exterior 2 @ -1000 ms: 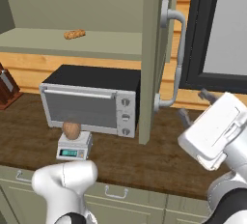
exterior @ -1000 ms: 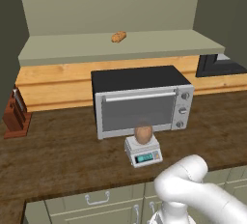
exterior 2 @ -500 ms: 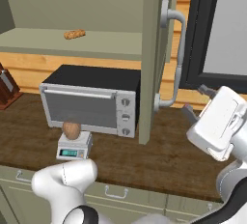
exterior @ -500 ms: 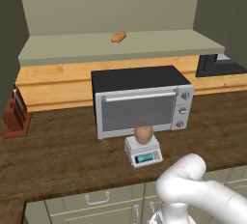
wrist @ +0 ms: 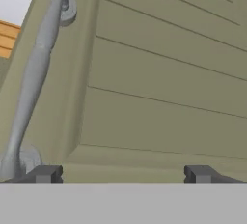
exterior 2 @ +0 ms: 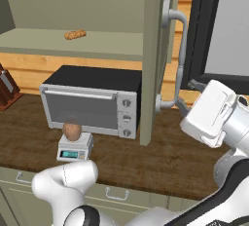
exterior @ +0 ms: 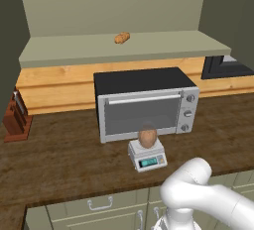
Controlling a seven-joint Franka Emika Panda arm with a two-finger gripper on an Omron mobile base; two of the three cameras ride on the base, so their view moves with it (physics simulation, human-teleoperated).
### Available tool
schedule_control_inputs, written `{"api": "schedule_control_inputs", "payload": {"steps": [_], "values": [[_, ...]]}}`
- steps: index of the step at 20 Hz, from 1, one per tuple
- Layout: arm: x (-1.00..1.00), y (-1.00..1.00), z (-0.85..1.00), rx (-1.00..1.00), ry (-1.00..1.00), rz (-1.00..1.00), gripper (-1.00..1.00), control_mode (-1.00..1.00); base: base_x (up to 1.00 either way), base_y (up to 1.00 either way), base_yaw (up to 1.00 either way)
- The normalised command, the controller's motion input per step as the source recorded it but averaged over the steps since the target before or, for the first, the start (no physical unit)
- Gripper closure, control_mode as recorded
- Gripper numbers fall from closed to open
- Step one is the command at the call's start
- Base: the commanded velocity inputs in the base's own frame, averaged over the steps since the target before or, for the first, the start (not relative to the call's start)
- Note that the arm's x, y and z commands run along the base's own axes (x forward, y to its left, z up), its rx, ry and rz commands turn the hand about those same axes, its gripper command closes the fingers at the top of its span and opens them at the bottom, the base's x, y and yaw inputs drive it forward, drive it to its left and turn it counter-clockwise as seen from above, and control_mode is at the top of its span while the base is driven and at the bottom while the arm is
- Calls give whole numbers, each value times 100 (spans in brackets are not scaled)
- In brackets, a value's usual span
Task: Pick the honey bottle and place it on the digital scale for weighing, and close the cabinet.
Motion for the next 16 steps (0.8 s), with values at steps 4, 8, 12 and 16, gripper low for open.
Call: {"api": "schedule_control_inputs", "payload": {"steps": [4, 8, 12, 16], "values": [[9, 53, 2, -4, 8, 0, -100, -100, 0, 0, 0], [0, 60, 16, -4, 6, 0, -100, -100, 0, 0, 0], [0, 48, 12, -4, 4, -4, -100, -100, 0, 0, 0], [1, 44, 4, -4, 1, -11, -100, -100, 0, 0, 0]]}}
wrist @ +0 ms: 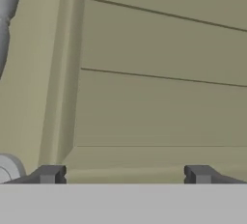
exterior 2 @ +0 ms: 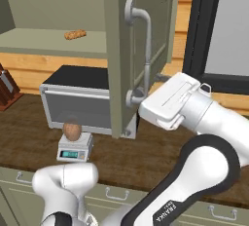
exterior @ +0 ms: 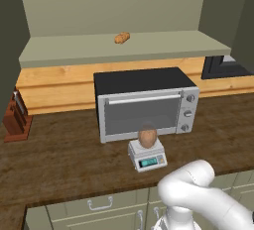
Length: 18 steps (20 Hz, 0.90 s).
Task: Pick the honey bottle and place it on the digital scale for weighing, and close the cabinet.
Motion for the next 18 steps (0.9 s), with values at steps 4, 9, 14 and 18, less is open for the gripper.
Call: {"api": "schedule_control_inputs", "payload": {"steps": [4, 9, 14, 18], "values": [[3, 44, 1, -5, 0, -19, -100, -100, 0, 0, 0], [0, 34, 14, -2, 7, -22, -100, -100, 0, 0, 0], [0, 20, 22, 0, 23, -22, -100, -100, 0, 0, 0], [0, 27, 25, 0, 23, -20, -100, -100, 0, 0, 0]]}}
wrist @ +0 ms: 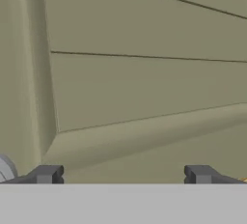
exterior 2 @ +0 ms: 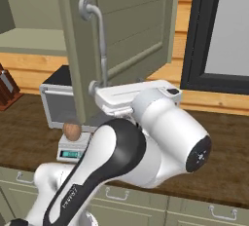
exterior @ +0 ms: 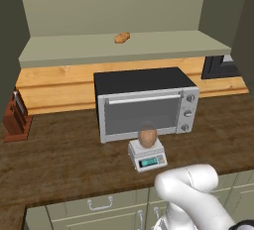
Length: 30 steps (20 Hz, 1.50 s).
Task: Pick the honey bottle and place it on the digital scale for weighing, and close the cabinet.
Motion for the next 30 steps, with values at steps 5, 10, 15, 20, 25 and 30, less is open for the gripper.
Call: {"api": "schedule_control_inputs", "payload": {"steps": [5, 10, 15, 20, 25, 30], "values": [[11, 53, 26, -1, 11, -12, -100, -100, 0, 0, 0], [29, 65, 11, -3, 0, -1, -100, -100, 0, 0, 0], [52, 51, 0, 0, -1, 1, -100, -100, 0, 0, 0], [54, 38, 0, 0, -4, 5, -100, -100, 0, 0, 0], [29, 8, 0, 0, -16, 8, -100, -100, 0, 0, 0], [35, 0, 0, 0, -8, 9, -100, -100, 0, 0, 0]]}}
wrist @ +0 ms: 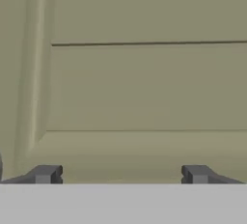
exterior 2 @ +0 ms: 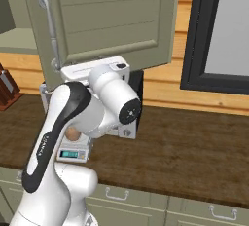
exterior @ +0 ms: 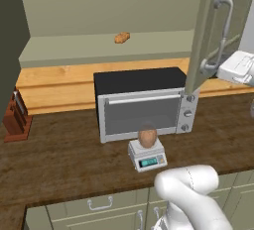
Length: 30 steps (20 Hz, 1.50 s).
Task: Pick the honey bottle and place it on the digital scale for weighing, and close the cabinet.
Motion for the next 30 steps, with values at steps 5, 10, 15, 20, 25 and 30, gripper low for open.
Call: {"api": "schedule_control_inputs", "payload": {"steps": [5, 10, 15, 20, 25, 30], "values": [[52, 25, 16, 0, 0, 1, -100, -100, 0, 0, 0], [44, 36, 19, -1, 0, 0, -100, -100, 0, 0, 0], [16, 27, 18, -2, 0, -1, -100, -100, 0, 0, 0], [18, 28, 9, -2, 0, -8, -100, -100, 0, 0, 0], [21, 25, 4, -2, 0, -13, -100, -100, 0, 0, 0], [27, 23, 0, -2, 0, -16, -100, -100, 0, 0, 0]]}}
